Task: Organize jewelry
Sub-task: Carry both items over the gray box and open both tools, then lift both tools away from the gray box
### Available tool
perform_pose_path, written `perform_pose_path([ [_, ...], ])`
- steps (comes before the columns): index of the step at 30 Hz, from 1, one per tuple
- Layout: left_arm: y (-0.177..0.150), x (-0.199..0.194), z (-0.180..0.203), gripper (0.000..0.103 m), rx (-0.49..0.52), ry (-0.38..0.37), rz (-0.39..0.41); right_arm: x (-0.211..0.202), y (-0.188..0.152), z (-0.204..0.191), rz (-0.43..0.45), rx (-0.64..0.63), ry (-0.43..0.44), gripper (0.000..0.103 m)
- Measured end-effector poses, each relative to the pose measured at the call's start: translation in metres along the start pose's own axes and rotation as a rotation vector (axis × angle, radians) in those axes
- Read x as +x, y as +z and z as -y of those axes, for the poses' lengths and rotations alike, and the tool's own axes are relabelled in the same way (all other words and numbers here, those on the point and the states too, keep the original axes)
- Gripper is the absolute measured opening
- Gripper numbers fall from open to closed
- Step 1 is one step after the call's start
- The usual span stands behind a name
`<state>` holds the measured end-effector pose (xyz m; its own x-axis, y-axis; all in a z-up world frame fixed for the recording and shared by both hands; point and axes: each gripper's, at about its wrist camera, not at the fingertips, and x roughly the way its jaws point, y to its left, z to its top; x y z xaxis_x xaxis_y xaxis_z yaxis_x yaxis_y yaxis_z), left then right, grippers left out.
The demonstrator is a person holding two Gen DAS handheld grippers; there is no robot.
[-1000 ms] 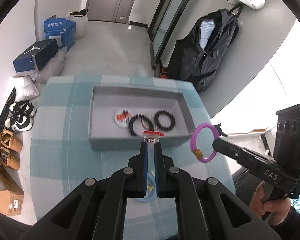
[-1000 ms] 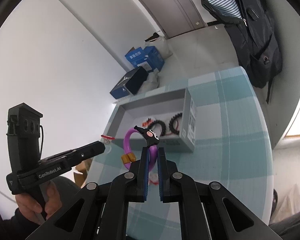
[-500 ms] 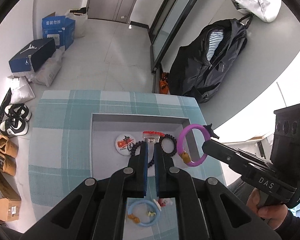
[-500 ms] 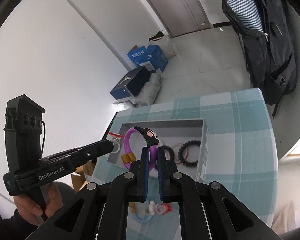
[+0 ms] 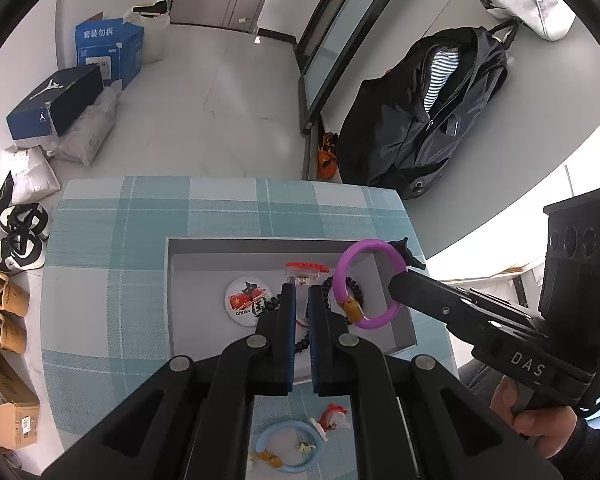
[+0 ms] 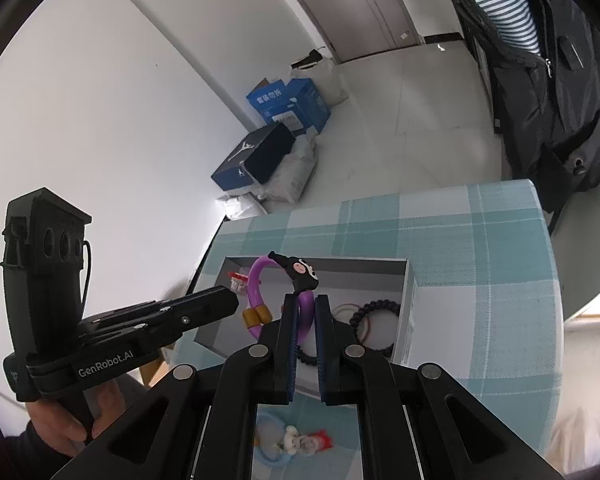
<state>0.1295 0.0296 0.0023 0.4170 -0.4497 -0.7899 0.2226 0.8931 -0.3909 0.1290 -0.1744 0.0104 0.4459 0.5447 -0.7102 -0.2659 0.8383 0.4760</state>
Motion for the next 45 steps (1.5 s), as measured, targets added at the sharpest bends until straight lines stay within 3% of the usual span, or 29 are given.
perform_pose_path([
  [15, 0.005, 0.019, -0.014, 0.005, -0.068, -0.081, -0.063, 0.010, 0.003, 0.003, -0.050, 0.022, -0.048, 0.010],
  [16, 0.006, 0.021, -0.017, 0.009, -0.087, -0.073, -0.077, 0.011, 0.003, 0.004, -0.052, 0.027, -0.047, 0.011],
  [19, 0.006, 0.018, -0.023, 0.039, -0.116, -0.082, -0.064, 0.009, 0.002, 0.004, -0.049, 0.027, -0.042, 0.015],
  [20, 0.005, 0.015, -0.024, 0.053, -0.117, -0.077, -0.050, 0.007, 0.001, 0.004, -0.047, 0.026, -0.040, 0.016],
  [21, 0.004, 0.010, -0.024, 0.060, -0.118, -0.070, -0.030, 0.006, 0.000, 0.004, -0.043, 0.025, -0.037, 0.017],
  [25, 0.001, 0.000, -0.024, 0.060, -0.109, -0.054, -0.003, -0.004, -0.003, 0.004, -0.020, 0.021, -0.034, 0.029],
  [35, -0.013, -0.017, -0.022, 0.060, -0.093, 0.053, 0.038, -0.030, -0.007, -0.005, 0.047, 0.007, -0.041, 0.045],
  [37, -0.017, -0.021, -0.021, 0.060, -0.088, 0.074, 0.047, -0.035, -0.009, -0.008, 0.062, 0.001, -0.039, 0.053],
  [45, -0.037, -0.030, -0.016, 0.061, -0.076, 0.088, 0.056, -0.053, -0.025, -0.020, 0.101, -0.038, -0.042, 0.068],
])
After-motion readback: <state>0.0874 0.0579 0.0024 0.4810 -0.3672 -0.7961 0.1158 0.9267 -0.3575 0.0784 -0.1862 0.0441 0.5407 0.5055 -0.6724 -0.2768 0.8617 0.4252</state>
